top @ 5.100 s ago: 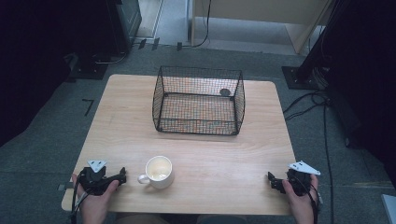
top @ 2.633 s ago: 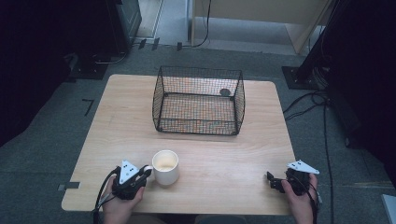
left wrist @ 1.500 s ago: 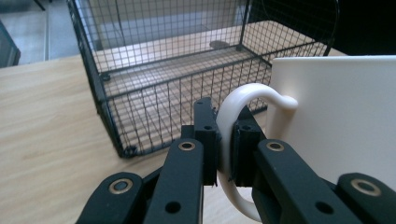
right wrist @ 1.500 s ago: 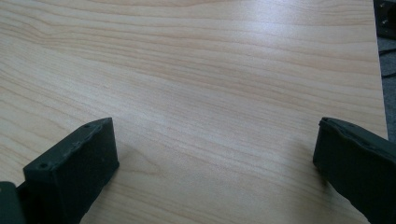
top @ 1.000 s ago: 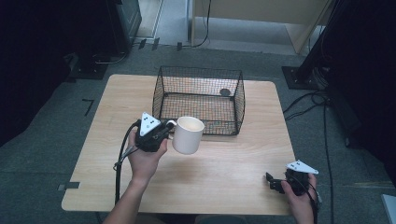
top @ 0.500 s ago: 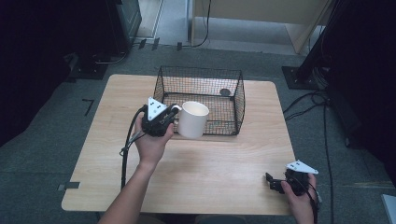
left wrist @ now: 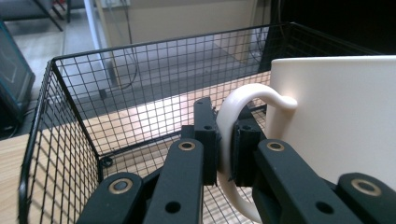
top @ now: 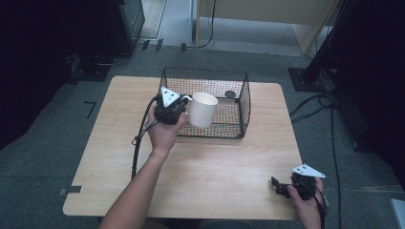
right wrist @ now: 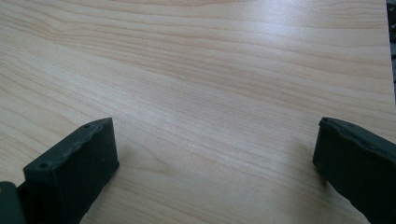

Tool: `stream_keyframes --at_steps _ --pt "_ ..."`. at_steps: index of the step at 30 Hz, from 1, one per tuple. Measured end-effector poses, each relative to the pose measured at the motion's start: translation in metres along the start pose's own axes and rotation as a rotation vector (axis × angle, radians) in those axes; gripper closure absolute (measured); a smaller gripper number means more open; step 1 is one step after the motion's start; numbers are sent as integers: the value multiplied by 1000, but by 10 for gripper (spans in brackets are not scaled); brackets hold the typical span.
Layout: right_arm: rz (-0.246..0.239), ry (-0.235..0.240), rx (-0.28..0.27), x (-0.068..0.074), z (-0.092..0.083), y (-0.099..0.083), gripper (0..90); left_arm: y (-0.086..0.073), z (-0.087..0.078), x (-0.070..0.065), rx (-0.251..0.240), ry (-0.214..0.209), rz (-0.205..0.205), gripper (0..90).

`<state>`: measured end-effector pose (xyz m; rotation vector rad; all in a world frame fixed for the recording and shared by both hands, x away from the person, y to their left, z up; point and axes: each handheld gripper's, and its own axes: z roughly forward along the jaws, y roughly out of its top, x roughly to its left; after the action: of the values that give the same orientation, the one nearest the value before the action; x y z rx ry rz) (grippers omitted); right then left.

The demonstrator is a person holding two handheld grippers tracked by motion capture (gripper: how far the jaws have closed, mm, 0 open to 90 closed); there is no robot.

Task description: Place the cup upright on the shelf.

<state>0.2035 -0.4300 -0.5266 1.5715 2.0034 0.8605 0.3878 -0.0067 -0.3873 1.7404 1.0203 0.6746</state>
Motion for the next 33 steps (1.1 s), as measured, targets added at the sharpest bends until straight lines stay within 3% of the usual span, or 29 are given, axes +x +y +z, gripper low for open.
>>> stream_keyframes --at_steps 14,18,23,25,31,33 --pt "-3 1 0 0 0 0 0 4 39 1 53 61 5 849" --pt "-4 1 0 0 0 0 0 8 52 3 92 79 1 848" --pt "-5 2 0 0 0 0 0 9 70 5 148 106 32 840" --pt "-4 2 0 0 0 0 0 8 73 5 156 106 30 836" --pt "-4 2 0 0 0 0 0 5 90 16 224 83 -38 822" --pt "-4 2 0 0 0 0 0 5 92 17 237 86 -35 819"
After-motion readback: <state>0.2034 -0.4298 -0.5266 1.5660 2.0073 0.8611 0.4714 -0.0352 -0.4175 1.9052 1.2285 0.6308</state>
